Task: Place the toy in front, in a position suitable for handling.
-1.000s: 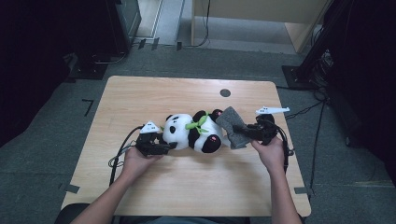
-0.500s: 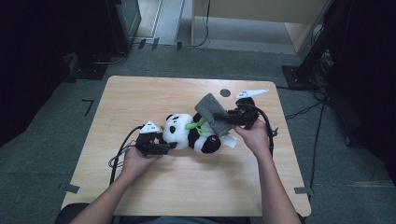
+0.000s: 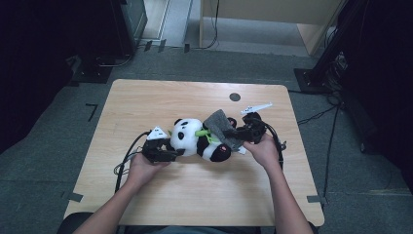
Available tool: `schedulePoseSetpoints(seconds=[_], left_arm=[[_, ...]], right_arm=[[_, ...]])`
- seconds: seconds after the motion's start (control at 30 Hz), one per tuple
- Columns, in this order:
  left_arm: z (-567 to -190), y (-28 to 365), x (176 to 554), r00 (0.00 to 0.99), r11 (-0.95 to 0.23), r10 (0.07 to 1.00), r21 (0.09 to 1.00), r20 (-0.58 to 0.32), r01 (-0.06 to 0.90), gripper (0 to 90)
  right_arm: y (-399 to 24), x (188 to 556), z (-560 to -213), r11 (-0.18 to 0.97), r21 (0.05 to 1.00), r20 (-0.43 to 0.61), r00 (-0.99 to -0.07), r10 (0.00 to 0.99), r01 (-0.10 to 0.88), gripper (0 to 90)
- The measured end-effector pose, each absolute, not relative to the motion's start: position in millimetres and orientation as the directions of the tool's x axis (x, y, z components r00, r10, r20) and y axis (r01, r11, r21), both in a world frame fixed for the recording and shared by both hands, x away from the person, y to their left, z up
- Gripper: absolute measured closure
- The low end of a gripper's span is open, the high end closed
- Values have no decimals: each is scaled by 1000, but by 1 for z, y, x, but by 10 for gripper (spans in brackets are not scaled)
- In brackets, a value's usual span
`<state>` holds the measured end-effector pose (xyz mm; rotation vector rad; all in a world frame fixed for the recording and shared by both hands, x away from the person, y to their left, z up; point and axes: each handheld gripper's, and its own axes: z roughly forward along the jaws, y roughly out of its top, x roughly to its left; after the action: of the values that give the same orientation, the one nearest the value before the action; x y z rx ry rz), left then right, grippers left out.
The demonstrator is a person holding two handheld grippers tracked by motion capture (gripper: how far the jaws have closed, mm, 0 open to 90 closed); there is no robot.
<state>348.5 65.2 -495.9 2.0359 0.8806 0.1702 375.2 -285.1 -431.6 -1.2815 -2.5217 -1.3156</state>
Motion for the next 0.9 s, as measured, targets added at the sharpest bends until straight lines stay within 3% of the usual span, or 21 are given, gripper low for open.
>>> schedulePoseSetpoints(seconds=[0.9], left_arm=[[-497,66,349,739,-350,642,782,-201,517,311]], right_arm=[[-334,353,-470,268,565,399,-543,739,780,781]])
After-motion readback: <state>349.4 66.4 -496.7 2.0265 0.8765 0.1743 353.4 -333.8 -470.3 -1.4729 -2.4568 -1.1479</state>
